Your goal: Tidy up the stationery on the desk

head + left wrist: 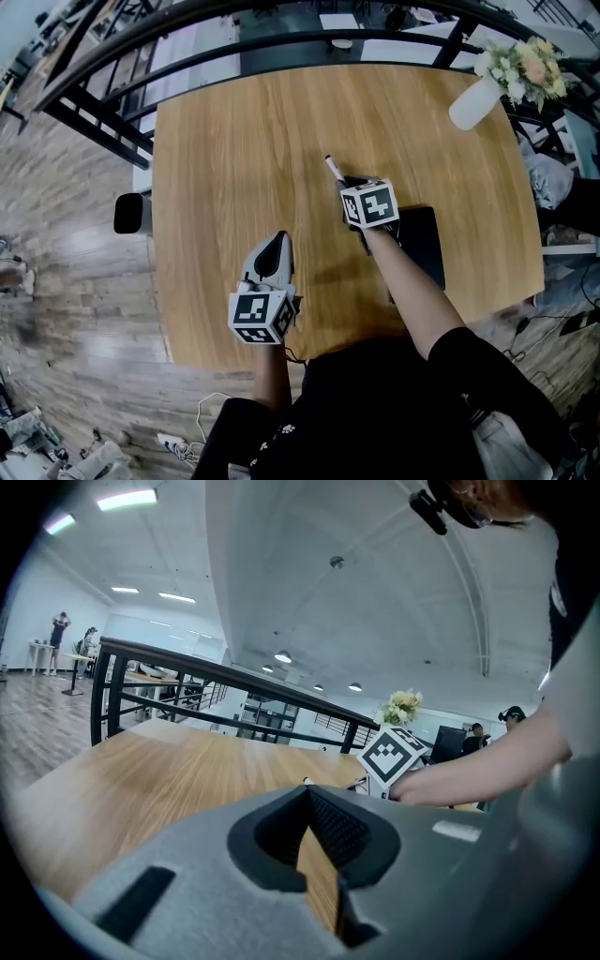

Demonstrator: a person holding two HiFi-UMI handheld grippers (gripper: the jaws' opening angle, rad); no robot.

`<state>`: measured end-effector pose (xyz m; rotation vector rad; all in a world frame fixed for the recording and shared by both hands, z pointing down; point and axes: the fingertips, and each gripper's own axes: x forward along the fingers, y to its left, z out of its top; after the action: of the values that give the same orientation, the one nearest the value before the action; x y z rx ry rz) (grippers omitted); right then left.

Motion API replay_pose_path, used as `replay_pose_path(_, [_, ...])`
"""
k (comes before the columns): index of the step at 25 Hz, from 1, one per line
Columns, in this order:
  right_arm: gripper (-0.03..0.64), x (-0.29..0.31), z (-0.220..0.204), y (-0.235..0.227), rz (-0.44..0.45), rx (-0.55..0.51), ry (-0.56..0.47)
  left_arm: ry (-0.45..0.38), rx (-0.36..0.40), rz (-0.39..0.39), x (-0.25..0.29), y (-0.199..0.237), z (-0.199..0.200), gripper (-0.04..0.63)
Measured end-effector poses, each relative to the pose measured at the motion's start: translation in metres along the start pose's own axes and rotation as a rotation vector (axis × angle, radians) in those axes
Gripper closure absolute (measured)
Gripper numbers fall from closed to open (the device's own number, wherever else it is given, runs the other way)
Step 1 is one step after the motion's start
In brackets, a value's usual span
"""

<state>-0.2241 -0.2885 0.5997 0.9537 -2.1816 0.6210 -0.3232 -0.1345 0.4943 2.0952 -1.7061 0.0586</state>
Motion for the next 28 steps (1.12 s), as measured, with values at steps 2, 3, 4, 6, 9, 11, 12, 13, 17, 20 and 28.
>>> replay_pose_path(2, [0.538,-0.004,0.002,0.0,0.005,0.007,-0.015,0.004,0.003,-0.004,-0.001,-0.003,-0.001,0.601])
replay_pose_path(3, [0.538,-0.006,0.002,0.0,0.01,0.013,-0.022,0.003,0.006,-0.006,-0.001,-0.006,0.0,0.601])
replay_pose_path(4, [0.539,-0.009,0.002,0.0,0.015,0.019,-0.028,0.0,0.012,-0.008,-0.001,-0.008,0.002,0.601])
replay_pose_path(6, [0.538,-0.015,0.003,-0.001,0.022,0.032,-0.044,-0.006,0.024,-0.008,-0.003,-0.012,0.005,0.601])
replay_pose_path(9, [0.538,-0.026,0.006,-0.001,0.034,0.038,-0.073,-0.006,0.028,-0.003,-0.006,-0.015,0.006,0.601])
replay_pose_path(11, [0.538,-0.033,0.006,-0.002,0.038,0.046,-0.086,-0.007,0.028,0.0,-0.008,-0.016,0.006,0.601])
replay_pose_path(12, [0.538,-0.037,0.005,-0.004,0.038,0.049,-0.091,-0.009,0.03,0.0,-0.009,-0.018,0.006,0.601])
replay_pose_path(13, [0.539,-0.041,0.004,-0.005,0.036,0.051,-0.094,-0.01,0.034,-0.001,-0.01,-0.02,0.006,0.601])
replay_pose_path(17, [0.538,-0.05,-0.003,-0.007,0.053,0.058,-0.102,-0.013,0.044,0.001,-0.012,-0.026,0.005,0.601])
replay_pose_path(20, [0.539,-0.059,-0.008,-0.009,0.056,0.061,-0.101,-0.016,0.053,0.005,-0.013,-0.028,0.007,0.601])
replay_pose_path(28, [0.538,-0.082,-0.024,-0.014,0.076,0.091,-0.121,-0.019,0.074,0.001,-0.015,-0.043,0.006,0.601])
